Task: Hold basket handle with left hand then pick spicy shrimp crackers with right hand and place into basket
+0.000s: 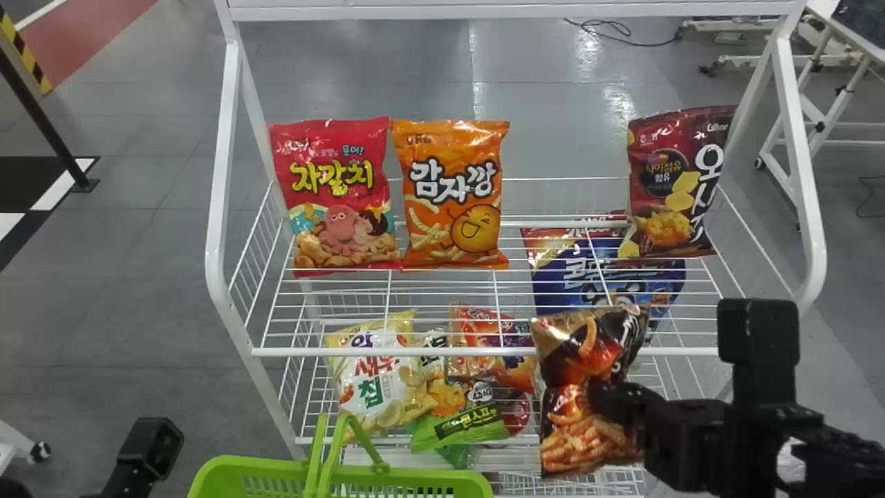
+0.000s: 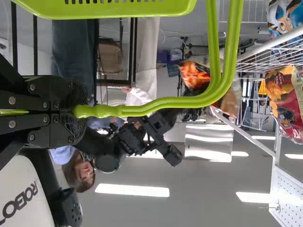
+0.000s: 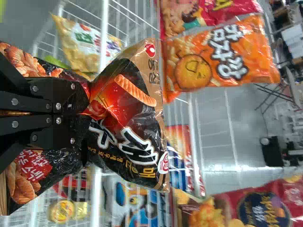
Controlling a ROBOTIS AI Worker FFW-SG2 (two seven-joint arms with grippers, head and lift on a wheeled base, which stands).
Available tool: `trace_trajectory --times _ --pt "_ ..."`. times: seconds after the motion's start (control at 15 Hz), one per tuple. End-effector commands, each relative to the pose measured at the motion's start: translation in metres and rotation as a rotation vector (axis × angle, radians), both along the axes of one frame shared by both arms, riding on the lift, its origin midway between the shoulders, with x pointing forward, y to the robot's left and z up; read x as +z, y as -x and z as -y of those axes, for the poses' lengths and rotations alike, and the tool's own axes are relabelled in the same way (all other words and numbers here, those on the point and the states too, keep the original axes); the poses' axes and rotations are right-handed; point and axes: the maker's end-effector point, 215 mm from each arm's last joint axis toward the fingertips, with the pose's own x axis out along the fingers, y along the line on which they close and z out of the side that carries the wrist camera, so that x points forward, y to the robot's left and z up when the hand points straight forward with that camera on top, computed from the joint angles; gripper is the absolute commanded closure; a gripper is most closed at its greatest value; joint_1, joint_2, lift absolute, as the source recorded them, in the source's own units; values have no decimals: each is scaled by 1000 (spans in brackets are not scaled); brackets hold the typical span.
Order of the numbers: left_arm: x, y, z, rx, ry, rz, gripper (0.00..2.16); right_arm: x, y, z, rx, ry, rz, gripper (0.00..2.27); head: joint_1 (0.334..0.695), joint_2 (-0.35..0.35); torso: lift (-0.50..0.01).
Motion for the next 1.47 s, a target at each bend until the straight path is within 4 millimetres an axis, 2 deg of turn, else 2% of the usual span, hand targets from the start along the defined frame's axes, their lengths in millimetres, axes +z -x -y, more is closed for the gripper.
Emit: trace_trajectory --times 0.0,0.2,0.53,0.8,0.93,1.13,1.33,1.4 --pt "0 -4 0 8 6 -4 2138 -15 35 -8 41 -22 -112 2219 695 41 -7" --pt "-1 -4 2 3 12 -10 2138 -19 64 -34 111 -132 -185 2219 695 77 -7" --pt "-1 1 11 -9 25 -14 2142 -5 103 -75 222 -282 -276 2216 695 158 -7" --pt "-1 2 14 -8 31 -13 2142 27 103 -103 277 -370 -232 2216 695 212 -7" --pt "0 2 15 -8 34 -11 2142 32 104 -111 297 -391 -230 2216 695 244 -7" --pt "3 -1 14 -4 39 -6 2142 26 112 -125 326 -425 -265 2216 695 270 -7" --pt "6 -3 13 2 49 0 2142 7 129 -150 376 -466 -344 2199 695 313 -7" --pt "8 -4 12 3 53 3 2142 1 135 -159 395 -478 -373 2108 695 330 -7"
